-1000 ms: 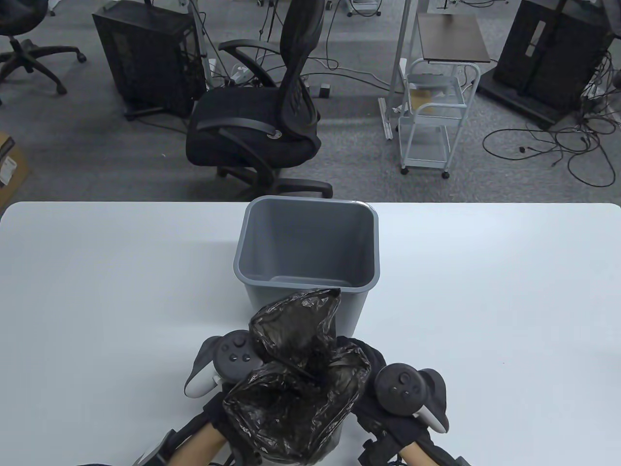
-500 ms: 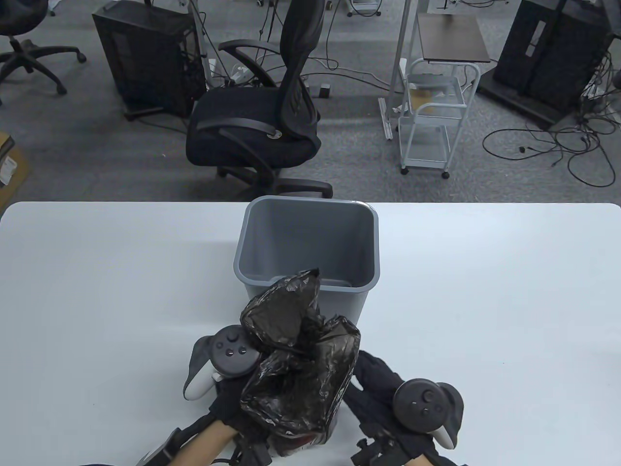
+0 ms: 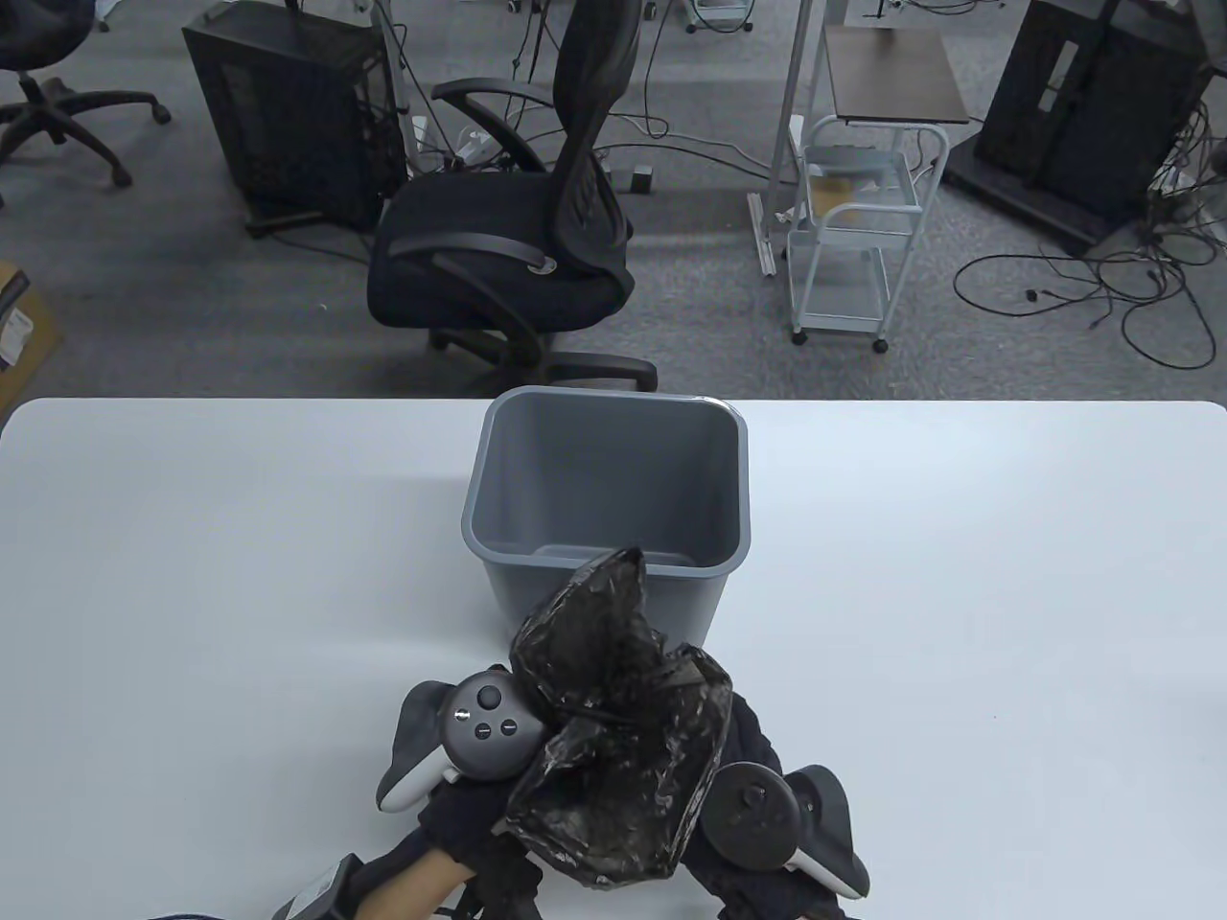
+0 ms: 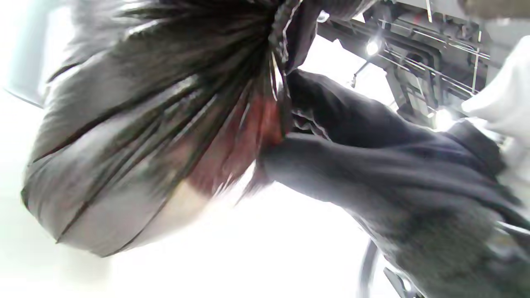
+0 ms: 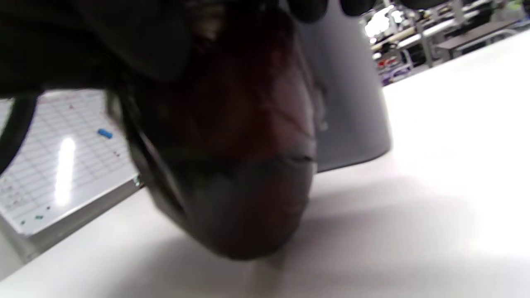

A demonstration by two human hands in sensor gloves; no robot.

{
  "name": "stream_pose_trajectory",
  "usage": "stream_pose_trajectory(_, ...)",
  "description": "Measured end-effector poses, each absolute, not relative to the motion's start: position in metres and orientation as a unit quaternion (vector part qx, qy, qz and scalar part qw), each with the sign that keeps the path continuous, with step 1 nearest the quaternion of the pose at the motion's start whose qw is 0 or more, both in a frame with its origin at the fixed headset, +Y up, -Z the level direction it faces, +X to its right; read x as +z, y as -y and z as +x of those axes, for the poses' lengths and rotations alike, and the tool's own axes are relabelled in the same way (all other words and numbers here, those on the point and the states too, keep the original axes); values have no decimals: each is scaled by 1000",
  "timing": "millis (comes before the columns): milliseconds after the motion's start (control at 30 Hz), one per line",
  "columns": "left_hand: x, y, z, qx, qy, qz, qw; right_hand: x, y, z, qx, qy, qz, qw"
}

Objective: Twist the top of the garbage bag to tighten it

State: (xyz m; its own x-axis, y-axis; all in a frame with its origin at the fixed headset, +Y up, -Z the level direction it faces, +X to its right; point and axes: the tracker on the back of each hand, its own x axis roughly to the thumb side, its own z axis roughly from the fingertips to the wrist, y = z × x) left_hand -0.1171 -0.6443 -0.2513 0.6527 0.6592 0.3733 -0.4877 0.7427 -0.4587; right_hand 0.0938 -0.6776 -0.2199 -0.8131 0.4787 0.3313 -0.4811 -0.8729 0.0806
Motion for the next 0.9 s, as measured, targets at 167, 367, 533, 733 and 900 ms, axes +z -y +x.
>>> stream_pose_trajectory(167,-260,650,-119,338,271,-181,883,-229,686,100,953,21,139,267)
stream_pose_trajectory(367,-268,654,-131,353,215,-186,892,-238,695,102,948,62,121,288)
stream_pose_trajectory(533,-277,674,-131,354,192,-220,889,-242,703,100,949,21,136,285)
stream_pose_trajectory(733,-289,699,-132,352,168,-261,883,-245,712,99,948,-7,136,287)
stream_pose_trajectory(900,-292,713,-128,277,142,-241,919,-247,717,99,949,-24,132,286)
